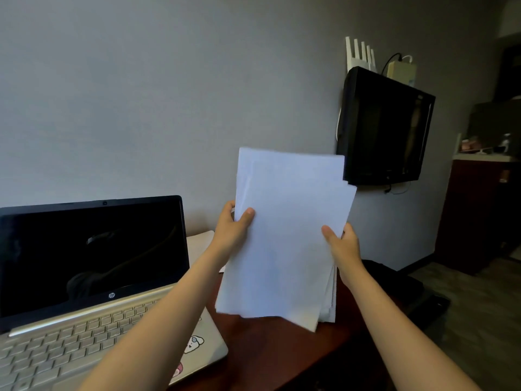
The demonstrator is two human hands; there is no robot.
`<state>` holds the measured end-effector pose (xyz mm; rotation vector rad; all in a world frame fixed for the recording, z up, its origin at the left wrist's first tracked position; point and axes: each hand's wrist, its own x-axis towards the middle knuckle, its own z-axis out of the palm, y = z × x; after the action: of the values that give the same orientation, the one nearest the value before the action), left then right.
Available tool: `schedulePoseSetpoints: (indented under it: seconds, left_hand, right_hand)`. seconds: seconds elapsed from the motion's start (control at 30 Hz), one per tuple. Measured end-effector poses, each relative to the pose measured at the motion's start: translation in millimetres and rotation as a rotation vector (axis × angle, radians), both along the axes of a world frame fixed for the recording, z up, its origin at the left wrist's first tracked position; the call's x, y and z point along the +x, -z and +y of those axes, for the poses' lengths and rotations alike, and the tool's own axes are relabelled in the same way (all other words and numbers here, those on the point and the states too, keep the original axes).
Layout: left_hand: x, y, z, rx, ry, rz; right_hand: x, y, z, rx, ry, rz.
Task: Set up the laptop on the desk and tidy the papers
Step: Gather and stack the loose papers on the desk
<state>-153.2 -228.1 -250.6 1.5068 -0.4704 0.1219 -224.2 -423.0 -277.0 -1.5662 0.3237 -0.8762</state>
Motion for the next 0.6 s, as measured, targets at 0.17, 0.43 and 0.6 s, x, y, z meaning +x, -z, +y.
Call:
schedulePoseSetpoints:
  seconds: [0.17, 0.43, 0.6]
  left_hand:
    - [-4, 5, -1, -0.044, -0.012, -0.027]
    - [-6, -1, 1, -0.083, 0.054, 0.034]
    - [-7, 1, -4, -0.043, 0.073, 0.003]
  right_hand:
    - [2, 4, 2, 0.067, 0.023, -0.047]
    - [-3, -5, 8, 0.087, -0.101, -0.104]
    - [-6, -5, 8, 0.059, -0.12, -0.085]
